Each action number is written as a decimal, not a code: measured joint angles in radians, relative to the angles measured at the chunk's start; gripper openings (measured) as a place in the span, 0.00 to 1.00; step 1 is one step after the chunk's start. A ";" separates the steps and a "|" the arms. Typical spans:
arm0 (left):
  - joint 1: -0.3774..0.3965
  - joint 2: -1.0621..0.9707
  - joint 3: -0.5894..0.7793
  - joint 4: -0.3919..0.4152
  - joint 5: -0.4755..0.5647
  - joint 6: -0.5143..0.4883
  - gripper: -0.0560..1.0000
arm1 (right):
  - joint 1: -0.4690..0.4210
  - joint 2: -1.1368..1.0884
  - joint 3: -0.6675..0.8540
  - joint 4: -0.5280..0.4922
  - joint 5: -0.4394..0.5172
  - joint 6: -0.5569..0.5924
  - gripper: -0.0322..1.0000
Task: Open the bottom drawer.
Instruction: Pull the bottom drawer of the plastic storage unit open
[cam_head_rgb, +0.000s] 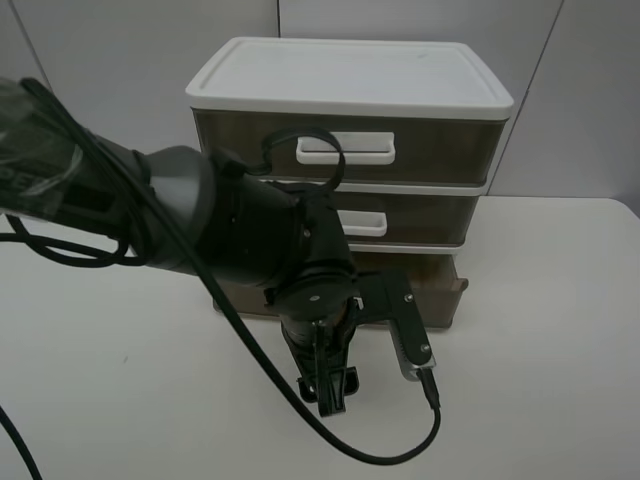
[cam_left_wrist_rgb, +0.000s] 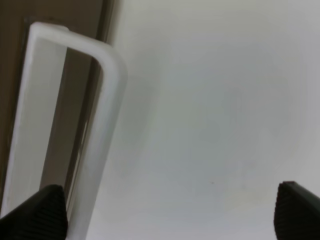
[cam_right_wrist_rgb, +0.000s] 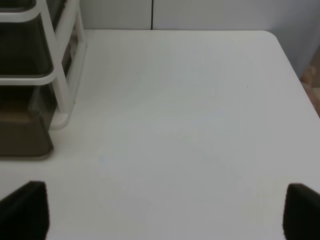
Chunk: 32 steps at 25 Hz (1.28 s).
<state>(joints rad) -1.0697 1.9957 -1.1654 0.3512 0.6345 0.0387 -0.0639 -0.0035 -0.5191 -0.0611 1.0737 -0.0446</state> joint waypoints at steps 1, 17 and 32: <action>-0.006 -0.001 0.000 -0.002 0.007 0.000 0.80 | 0.000 0.000 0.000 0.000 0.000 0.000 0.83; -0.087 -0.001 -0.044 -0.104 0.093 -0.001 0.80 | 0.000 0.000 0.000 0.000 0.000 0.000 0.83; -0.161 -0.001 -0.050 -0.163 0.128 -0.001 0.80 | 0.000 0.000 0.000 0.000 0.000 0.000 0.83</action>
<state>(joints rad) -1.2312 1.9945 -1.2149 0.1886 0.7630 0.0379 -0.0639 -0.0035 -0.5191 -0.0611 1.0737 -0.0446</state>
